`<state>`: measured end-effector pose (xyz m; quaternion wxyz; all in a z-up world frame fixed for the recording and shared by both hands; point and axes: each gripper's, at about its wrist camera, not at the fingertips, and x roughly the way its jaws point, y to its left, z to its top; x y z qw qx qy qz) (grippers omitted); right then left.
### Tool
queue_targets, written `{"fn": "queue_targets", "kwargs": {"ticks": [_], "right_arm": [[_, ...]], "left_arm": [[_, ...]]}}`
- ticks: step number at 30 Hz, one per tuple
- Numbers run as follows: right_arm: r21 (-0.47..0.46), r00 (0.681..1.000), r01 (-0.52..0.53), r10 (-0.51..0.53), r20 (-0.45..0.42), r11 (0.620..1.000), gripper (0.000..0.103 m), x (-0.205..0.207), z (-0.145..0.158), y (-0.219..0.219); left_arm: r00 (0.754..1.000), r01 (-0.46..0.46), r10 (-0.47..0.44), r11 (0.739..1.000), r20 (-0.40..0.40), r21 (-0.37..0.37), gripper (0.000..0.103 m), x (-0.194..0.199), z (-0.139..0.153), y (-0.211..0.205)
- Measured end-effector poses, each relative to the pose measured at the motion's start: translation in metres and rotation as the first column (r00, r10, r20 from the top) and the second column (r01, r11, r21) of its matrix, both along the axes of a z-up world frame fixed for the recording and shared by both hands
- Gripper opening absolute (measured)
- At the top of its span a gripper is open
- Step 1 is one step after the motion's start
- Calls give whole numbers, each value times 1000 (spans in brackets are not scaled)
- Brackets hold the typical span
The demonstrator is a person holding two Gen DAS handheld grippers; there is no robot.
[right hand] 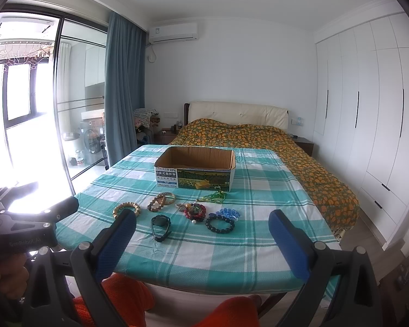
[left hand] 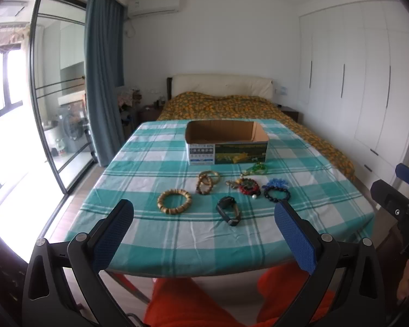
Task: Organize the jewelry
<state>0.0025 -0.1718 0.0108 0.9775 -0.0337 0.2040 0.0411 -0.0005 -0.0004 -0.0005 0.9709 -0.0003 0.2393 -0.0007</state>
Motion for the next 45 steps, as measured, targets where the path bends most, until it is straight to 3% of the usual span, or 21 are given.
{"fn": "queue_targets", "kwargs": {"ticks": [45], "right_arm": [[1,1000,-1,1,-6,1000,100,0,-2,2]], "left_arm": [[1000,11,-11,1000,-18,2,103,3,-3,1]]}}
